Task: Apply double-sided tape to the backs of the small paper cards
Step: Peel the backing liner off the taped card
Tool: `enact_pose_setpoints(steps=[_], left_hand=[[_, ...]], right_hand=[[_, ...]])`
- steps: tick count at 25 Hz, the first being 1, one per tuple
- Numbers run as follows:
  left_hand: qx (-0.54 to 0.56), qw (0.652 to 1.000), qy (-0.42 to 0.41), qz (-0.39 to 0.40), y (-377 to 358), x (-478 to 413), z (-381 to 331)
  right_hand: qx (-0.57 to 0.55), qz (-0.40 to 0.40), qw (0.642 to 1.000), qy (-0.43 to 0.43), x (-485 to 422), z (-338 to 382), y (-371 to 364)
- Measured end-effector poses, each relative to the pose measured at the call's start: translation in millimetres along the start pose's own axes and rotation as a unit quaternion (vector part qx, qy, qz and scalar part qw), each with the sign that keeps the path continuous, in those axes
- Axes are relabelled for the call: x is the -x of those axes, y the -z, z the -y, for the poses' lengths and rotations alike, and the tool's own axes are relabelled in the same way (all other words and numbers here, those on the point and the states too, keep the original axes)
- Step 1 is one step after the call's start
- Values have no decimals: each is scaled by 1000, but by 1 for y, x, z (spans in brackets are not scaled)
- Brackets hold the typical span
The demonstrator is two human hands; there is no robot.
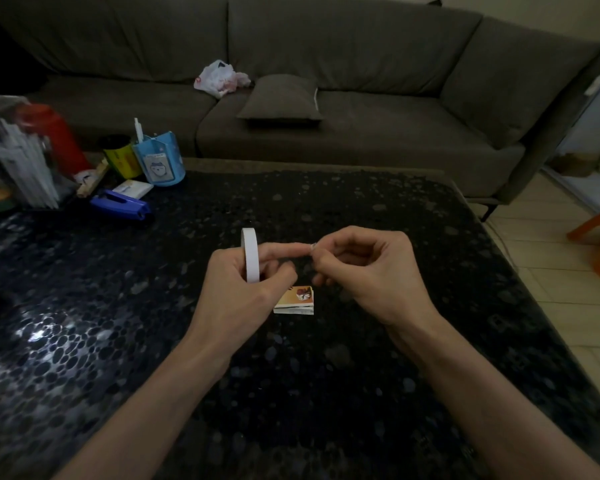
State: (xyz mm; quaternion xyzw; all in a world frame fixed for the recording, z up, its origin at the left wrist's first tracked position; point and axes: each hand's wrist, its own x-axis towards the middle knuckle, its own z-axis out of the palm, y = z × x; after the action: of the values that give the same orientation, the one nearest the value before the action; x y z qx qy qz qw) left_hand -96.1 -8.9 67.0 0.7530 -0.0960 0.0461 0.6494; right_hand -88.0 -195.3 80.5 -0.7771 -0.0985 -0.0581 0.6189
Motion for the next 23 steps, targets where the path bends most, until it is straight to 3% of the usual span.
enact_pose_setpoints(steps=[6,13,18,21,23], left_hand=[[35,999,23,8,-1,0,-1],[114,986,123,-17,-2,-4,3],[100,985,141,-21,-3,-3,7],[82,983,159,-28,-1,-5,10],[84,982,164,-28,-2,-6,11]], right_hand=[[-44,4,999,-26,-1,1,-1],[-64,-21,995,-75,-4,-2,-1],[-44,-17,992,-117,-10,-14,3],[-3,-30,989,-143,-15,-28,13],[126,-21,979,-156,-19,-46,20]])
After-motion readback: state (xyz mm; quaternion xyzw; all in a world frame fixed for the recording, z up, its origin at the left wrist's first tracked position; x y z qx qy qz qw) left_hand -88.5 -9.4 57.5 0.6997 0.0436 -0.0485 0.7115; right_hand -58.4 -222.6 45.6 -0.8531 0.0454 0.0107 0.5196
